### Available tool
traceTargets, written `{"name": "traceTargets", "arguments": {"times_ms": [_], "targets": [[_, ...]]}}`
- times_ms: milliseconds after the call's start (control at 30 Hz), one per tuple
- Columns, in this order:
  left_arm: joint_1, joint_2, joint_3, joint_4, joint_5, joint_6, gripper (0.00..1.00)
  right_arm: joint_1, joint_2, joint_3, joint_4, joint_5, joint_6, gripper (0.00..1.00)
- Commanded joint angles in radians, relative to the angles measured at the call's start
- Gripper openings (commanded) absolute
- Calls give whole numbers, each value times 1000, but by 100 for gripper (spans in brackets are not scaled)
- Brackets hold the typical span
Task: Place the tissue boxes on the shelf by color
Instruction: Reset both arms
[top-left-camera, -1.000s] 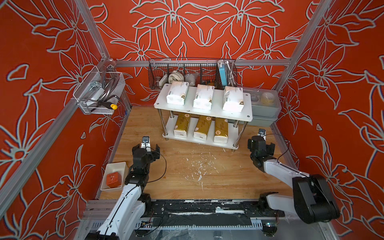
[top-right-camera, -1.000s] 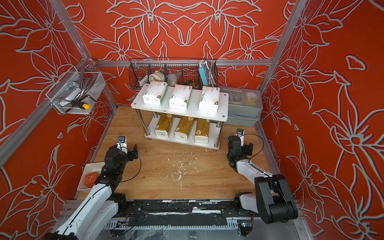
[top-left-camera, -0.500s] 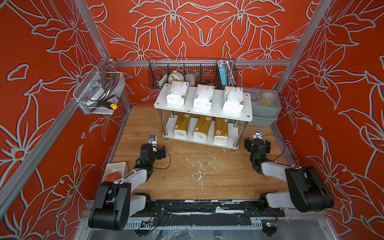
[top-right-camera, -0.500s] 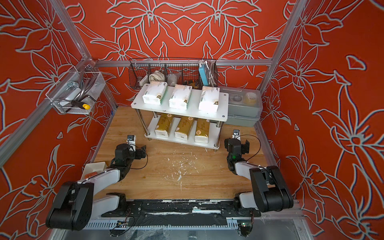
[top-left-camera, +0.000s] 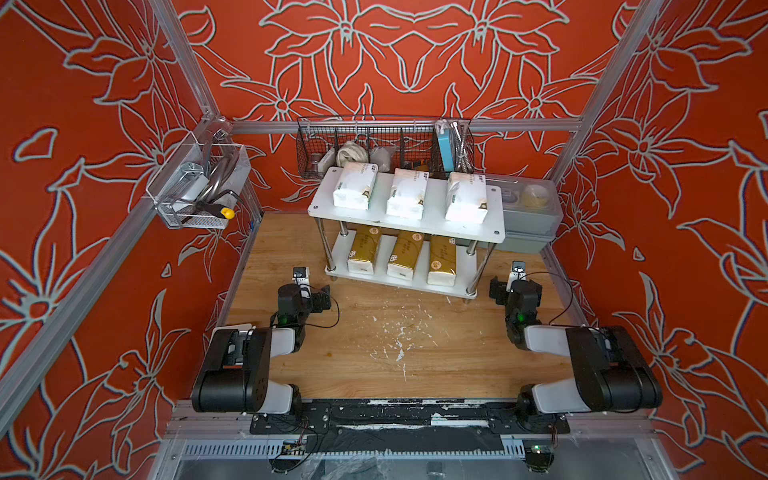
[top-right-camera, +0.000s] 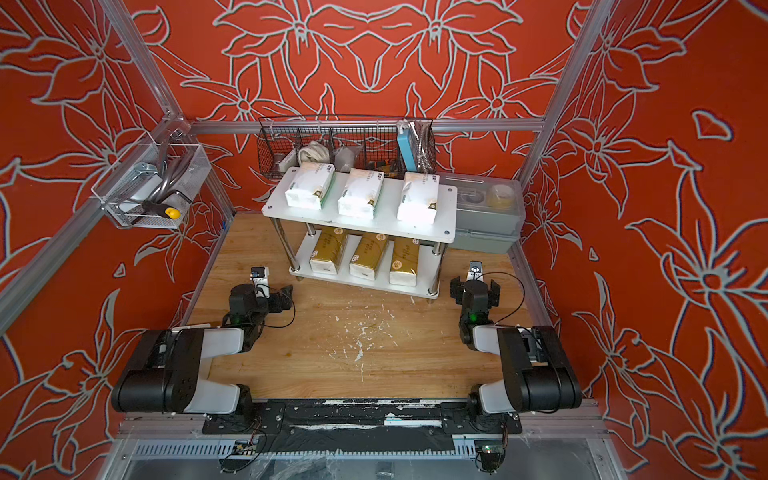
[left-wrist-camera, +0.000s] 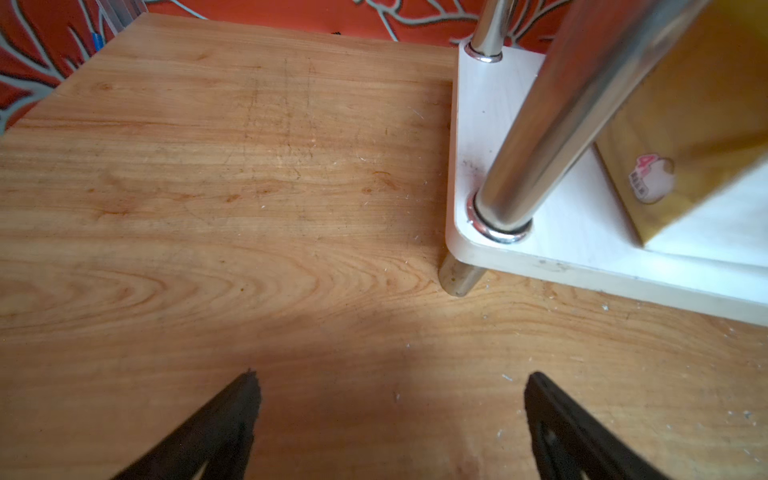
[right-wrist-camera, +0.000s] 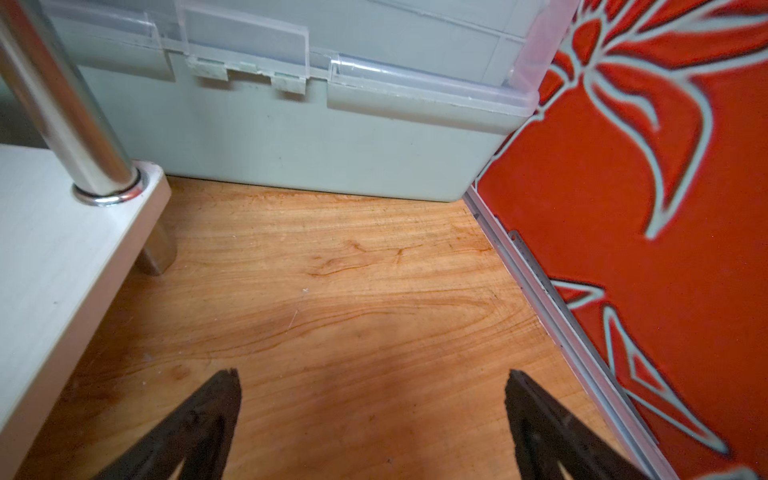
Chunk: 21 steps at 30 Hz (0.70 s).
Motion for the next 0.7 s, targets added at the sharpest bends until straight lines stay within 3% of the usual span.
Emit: {"name": "traceTargets", "arguments": {"times_ms": [0, 667], "targets": [[0, -13, 16, 26, -7, -9, 98, -2, -11, -16, 24, -9, 10, 99], [-1, -17, 10, 31, -8, -9, 98, -2, -12, -13, 16, -10, 10, 99]]}}
